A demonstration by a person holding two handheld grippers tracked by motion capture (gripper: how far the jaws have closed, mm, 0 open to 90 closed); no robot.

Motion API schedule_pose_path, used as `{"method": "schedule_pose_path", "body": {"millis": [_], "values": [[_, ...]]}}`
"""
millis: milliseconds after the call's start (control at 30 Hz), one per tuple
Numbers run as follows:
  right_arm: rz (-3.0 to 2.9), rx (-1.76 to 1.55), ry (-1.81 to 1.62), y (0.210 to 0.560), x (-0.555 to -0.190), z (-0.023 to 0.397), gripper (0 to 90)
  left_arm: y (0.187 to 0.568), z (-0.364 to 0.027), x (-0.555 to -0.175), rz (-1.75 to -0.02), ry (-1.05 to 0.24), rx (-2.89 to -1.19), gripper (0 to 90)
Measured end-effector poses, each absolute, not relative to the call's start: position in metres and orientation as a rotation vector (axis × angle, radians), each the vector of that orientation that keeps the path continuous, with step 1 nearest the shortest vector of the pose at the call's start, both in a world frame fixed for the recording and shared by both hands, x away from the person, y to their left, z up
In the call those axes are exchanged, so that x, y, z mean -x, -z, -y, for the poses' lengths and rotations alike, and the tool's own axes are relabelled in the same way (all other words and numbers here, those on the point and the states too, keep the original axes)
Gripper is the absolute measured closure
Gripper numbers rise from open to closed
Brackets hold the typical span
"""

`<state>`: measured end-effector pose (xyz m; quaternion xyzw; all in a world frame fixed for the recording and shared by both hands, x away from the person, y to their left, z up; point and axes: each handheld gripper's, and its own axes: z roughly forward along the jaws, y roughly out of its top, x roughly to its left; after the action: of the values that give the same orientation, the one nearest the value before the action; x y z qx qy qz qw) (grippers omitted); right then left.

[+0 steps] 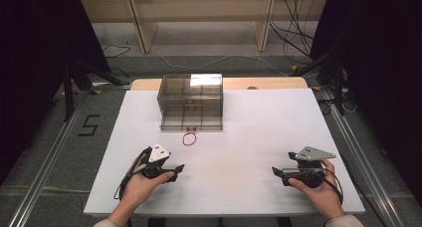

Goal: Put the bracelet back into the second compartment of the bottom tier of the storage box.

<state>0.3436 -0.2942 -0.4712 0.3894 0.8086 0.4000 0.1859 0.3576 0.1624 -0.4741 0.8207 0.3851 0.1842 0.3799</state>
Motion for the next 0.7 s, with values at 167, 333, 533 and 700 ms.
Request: {"method": "schedule_pose_path", "body": {"millis": [167, 333, 533, 700], "values": [[-2.277, -1.1, -1.129, 0.471, -0.343, 0.294, 16.6, 0.475, -0.163, -0.371, -1.009, -0.476, -2.089, 35.8], [-2.281, -1.095, -1.123, 0.471, -0.343, 0.294, 16.6, 0.474, -0.164, -0.38, -1.022, -0.498, -2.067, 39.2], [-2.279, -1.093, -1.128, 0.471, -0.343, 0.293, 16.6, 0.472, -0.162, -0.393, -1.035, -0.512, -2.057, 43.8], [-2.282, -1.091, -1.126, 0.472, -0.344, 0.293, 16.6, 0.474, -0.159, -0.404, -1.051, -0.519, -2.056, 49.9]]}}
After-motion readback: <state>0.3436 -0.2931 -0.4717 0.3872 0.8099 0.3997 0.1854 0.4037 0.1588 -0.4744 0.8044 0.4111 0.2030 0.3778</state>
